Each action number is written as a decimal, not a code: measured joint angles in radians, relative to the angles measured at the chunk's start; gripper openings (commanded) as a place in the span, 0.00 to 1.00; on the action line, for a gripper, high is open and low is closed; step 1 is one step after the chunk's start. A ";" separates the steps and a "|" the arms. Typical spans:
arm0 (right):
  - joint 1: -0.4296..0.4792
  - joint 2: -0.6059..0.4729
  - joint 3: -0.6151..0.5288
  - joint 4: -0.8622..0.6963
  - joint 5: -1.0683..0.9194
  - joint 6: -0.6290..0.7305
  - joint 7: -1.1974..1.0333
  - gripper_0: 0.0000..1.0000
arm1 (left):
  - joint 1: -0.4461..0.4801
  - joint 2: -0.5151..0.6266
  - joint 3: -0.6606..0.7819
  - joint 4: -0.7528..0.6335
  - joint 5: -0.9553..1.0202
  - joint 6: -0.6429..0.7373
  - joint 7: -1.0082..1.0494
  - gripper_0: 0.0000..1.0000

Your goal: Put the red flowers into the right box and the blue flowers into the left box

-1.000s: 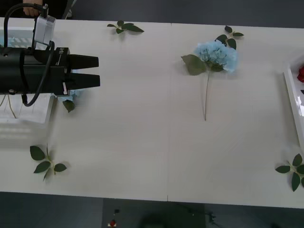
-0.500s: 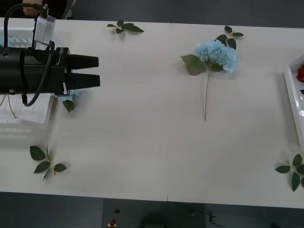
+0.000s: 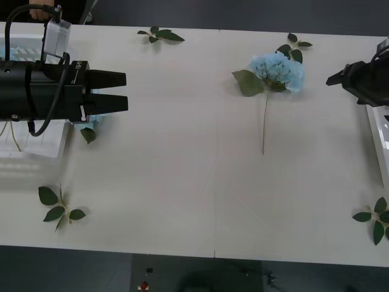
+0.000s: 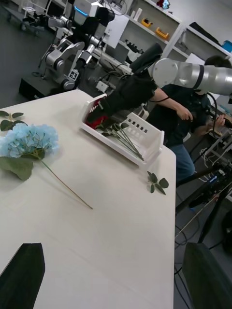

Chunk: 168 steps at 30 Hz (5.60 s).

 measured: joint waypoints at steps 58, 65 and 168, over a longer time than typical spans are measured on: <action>-0.244 0.622 0.145 0.509 0.641 -0.043 -0.260 1.00 | 0.000 0.000 0.000 0.000 0.000 0.000 0.000 0.83; -0.244 0.622 0.149 0.517 0.631 -0.043 -0.236 1.00 | 0.000 0.000 0.000 0.000 0.000 0.000 0.000 0.83; 0.316 0.443 -0.438 -0.515 -0.725 -0.153 1.421 0.00 | 0.000 0.000 0.000 0.000 0.001 0.000 0.000 0.83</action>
